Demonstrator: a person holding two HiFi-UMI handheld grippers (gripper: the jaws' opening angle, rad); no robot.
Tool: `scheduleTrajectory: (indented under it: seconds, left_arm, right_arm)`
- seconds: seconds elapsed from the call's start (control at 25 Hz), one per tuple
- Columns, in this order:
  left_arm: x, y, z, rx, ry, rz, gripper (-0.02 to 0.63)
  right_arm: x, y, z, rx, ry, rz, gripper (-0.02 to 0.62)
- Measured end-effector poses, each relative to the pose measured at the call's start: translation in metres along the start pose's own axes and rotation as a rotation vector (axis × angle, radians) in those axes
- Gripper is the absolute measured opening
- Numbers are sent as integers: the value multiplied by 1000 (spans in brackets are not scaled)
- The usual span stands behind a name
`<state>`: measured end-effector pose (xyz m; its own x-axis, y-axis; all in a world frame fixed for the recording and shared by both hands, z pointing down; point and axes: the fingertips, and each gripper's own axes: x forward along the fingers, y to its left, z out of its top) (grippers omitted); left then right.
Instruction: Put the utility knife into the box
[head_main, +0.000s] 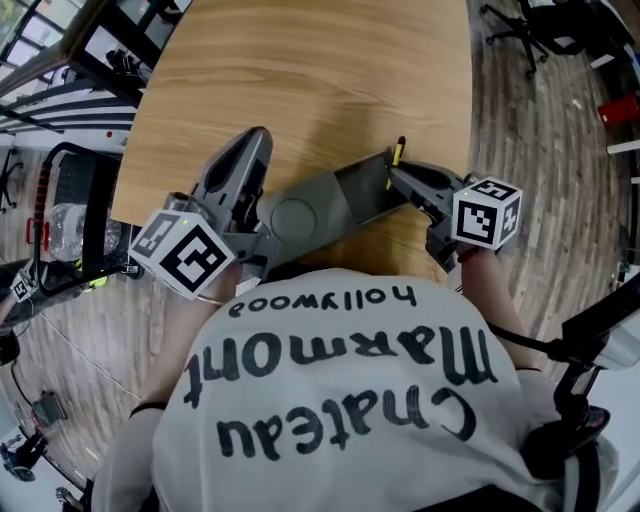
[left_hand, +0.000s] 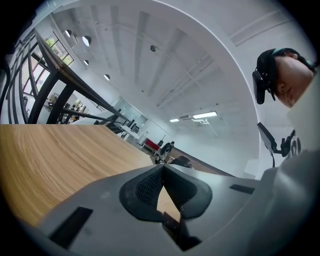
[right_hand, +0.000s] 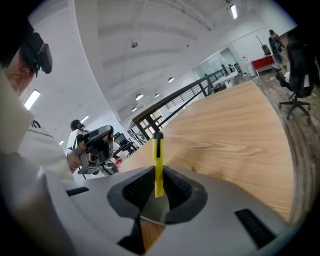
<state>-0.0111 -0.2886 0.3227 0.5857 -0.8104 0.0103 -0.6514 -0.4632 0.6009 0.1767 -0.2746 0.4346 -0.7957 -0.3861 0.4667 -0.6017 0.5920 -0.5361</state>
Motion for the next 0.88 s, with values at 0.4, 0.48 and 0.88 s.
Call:
scheduleTrajectory:
  seconds: [0.4,0.48,0.88]
  left_arm:
    - [-4,3,1,-2,-9,13,6]
    - [-4,3,1,-4,-9,12,6]
    - [-6,5,-2,-13,-13,19,6]
  right_arm:
    - [12,-2,-23,-90,131,-29,58]
    - [15,-2,-28,-128,169,-44,58]
    - [25,-4,-53,-398,396,-121,57]
